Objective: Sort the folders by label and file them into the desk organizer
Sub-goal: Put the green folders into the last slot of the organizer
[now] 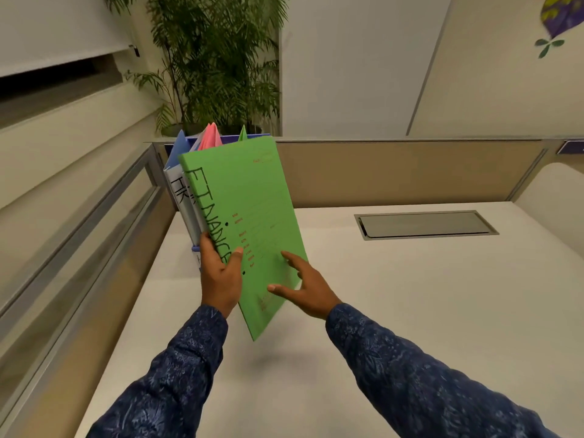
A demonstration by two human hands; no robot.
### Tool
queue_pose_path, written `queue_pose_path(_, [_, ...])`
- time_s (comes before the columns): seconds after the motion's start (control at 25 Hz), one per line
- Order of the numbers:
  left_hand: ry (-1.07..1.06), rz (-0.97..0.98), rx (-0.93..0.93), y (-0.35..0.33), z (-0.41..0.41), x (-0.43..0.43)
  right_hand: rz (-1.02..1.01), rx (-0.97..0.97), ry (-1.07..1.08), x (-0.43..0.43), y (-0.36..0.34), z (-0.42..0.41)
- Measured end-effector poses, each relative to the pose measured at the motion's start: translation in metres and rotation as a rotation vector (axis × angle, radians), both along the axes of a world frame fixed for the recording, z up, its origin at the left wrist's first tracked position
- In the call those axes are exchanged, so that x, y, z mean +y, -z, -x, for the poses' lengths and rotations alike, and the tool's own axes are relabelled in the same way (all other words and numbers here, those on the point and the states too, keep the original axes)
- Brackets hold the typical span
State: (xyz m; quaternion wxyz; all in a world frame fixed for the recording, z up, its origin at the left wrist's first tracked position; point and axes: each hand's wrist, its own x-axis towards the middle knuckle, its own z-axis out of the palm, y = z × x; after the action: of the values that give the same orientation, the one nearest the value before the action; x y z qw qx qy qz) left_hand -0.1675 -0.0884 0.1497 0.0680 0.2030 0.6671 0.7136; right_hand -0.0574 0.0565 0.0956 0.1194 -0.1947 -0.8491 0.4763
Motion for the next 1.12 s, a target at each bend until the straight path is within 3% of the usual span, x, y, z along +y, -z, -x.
queue_pose_path(0.24, [-0.165, -0.163, 0.153, -0.039, 0.021, 0.035, -0.146, 0.016, -0.138, -0.010, -0.024, 0.041])
queue_pose_path(0.44, [-0.241, -0.165, 0.205, -0.046, 0.027, 0.059, -0.134, 0.065, -0.120, -0.003, -0.028, 0.072])
queue_pose_path(0.72, [-0.155, -0.056, 0.330, -0.052, 0.066, 0.079, -0.112, 0.083, -0.063, 0.026, -0.012, 0.105])
queue_pose_path(1.12, [-0.154, 0.264, 0.643, -0.079, 0.136, 0.114, -0.289, 0.003, -0.017, 0.070, 0.001, 0.148])
